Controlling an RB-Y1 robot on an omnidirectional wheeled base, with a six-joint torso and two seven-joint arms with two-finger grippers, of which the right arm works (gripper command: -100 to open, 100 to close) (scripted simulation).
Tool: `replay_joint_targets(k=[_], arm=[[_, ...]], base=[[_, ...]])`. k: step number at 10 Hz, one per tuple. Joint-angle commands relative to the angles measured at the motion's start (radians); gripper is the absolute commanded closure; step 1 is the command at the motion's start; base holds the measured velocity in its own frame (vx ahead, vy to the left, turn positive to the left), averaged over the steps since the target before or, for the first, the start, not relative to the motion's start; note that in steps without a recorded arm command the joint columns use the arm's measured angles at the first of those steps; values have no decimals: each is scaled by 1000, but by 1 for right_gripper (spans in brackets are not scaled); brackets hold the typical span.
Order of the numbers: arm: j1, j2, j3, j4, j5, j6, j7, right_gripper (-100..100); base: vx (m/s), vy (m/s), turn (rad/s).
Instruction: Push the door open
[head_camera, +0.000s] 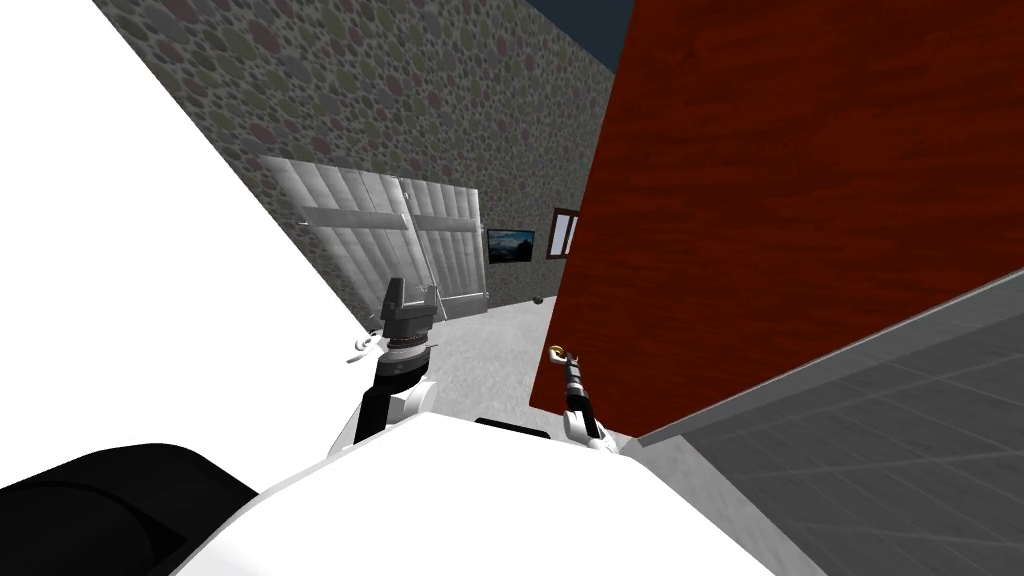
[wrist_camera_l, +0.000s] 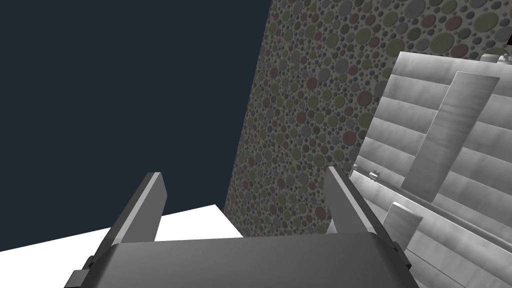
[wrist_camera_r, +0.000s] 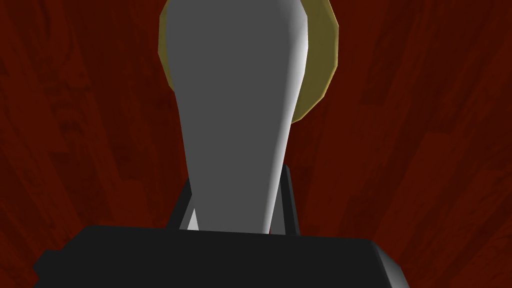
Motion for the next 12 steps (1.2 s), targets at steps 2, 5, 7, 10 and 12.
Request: replay_joint_targets(k=[2,5,7,10,12], arm=[[-10,-10,-25,7,-14,-9,9,100],[-9,-16,-54,10,-31,-11,19,100],[-9,-16,-54,12,-31,-11,19,100],[-8,-22,-90,14,-53,-14,32,100],[-7,-25,-112,16,-65,-15,39,100]], base=[[152,54,-33],[213,54,-48],[80,25,-10],[155,57,-59],[203,76,-58]])
